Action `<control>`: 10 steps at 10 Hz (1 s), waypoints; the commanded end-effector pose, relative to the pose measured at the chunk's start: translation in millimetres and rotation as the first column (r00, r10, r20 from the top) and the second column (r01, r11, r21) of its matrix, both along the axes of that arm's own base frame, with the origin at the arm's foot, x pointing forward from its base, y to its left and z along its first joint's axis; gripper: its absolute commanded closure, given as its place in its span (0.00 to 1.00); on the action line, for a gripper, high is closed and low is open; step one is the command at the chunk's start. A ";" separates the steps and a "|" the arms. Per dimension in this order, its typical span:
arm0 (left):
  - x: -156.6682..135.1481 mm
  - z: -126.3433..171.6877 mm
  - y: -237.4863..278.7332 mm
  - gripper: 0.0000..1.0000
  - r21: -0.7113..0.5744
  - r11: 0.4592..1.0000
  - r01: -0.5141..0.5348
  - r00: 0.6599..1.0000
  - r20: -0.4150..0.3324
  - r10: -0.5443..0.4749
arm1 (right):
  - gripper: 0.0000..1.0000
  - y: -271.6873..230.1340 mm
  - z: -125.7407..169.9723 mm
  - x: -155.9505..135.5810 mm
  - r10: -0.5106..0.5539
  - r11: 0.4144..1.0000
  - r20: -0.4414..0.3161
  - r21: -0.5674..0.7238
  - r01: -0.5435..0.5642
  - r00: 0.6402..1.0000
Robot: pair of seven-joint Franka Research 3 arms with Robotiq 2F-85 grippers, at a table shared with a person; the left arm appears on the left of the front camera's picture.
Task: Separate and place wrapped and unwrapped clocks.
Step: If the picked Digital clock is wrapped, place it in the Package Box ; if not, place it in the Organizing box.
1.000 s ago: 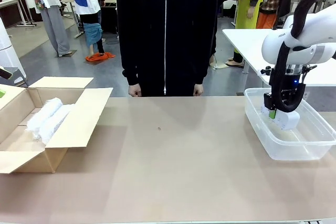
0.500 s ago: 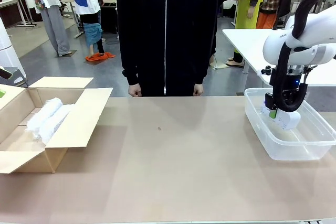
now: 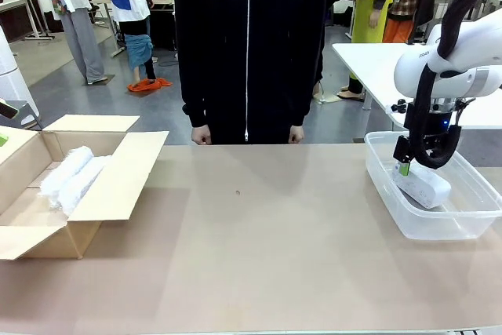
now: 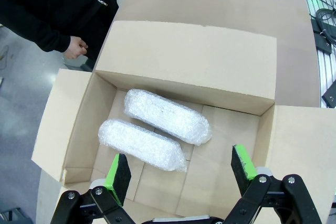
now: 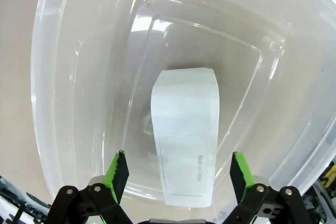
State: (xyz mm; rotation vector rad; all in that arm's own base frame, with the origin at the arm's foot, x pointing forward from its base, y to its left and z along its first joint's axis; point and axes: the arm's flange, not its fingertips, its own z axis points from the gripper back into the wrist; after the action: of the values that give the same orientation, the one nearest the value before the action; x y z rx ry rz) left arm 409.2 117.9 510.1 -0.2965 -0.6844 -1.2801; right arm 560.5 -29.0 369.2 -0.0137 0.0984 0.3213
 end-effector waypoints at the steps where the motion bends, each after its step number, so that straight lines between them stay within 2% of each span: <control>1: 1.3 -1.0 1.4 0.00 -0.013 1.000 0.010 1.000 0.015 -0.010 | 0.00 -5.7 7.6 -5.3 0.006 0.999 0.026 -0.031 -0.006 1.000; 7: 1.3 -1.0 1.4 0.00 -0.013 1.000 0.010 1.000 0.015 -0.010 | 0.00 -15.0 78.5 -13.6 0.025 1.000 0.158 0.000 -0.025 0.987; 10: 1.3 -1.0 1.4 0.00 -0.013 1.000 0.010 1.000 0.015 -0.010 | 0.00 -13.4 101.2 -18.0 0.036 0.999 0.201 0.016 -0.040 0.979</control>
State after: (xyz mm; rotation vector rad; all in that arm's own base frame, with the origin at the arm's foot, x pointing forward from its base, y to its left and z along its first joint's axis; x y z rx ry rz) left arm 409.3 117.8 510.1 -0.2966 -0.6843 -1.2802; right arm 545.2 -40.2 472.3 -0.0522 -0.0866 0.3401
